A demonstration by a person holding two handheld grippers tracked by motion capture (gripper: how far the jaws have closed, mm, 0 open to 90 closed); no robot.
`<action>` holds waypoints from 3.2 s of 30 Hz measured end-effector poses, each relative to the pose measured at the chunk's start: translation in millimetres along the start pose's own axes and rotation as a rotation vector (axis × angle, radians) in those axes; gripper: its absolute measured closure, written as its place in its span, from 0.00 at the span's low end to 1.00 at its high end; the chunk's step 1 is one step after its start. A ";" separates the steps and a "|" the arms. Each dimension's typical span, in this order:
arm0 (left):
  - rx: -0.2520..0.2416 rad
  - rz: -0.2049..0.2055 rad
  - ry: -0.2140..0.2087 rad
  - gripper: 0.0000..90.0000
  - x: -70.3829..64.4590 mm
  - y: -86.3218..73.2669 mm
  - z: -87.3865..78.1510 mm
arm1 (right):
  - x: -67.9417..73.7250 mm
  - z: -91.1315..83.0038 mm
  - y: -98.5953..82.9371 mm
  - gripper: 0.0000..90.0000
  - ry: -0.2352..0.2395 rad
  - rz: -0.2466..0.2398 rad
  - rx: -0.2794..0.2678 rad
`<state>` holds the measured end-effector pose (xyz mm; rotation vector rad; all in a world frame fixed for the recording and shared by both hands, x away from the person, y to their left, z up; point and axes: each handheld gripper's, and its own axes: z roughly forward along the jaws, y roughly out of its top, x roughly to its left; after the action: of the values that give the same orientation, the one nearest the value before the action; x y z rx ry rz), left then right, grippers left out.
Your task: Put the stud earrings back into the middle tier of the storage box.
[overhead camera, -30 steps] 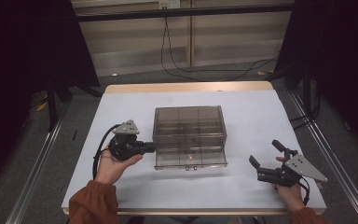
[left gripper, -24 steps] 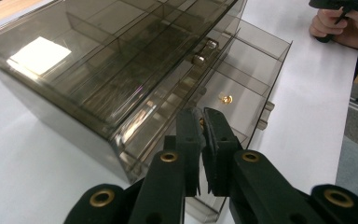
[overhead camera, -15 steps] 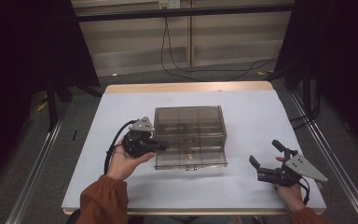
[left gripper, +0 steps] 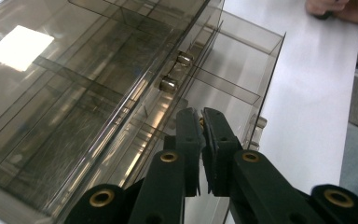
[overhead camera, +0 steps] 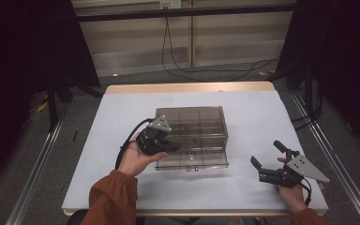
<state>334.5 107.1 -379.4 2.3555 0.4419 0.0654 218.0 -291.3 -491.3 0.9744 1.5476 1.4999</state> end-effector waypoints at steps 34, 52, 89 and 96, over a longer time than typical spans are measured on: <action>0.439 0.129 -0.044 0.95 -7.9 37.9 70.0 | -0.1 0.0 0.0 0.00 0.000 0.001 0.000; 0.467 0.112 -0.038 0.89 -7.6 35.8 78.2 | 0.0 0.0 0.0 0.00 0.001 0.000 0.000; -0.069 -0.225 0.132 0.17 4.8 -88.7 -31.7 | 0.8 -0.2 0.0 0.00 0.001 0.004 0.001; -0.107 -0.289 0.137 0.08 9.2 -111.5 -33.5 | 0.7 -0.3 0.1 0.00 -0.001 0.004 0.003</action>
<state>304.4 207.7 -430.7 2.1677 0.8213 0.1124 217.4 -290.8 -491.1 0.9798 1.5481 1.5001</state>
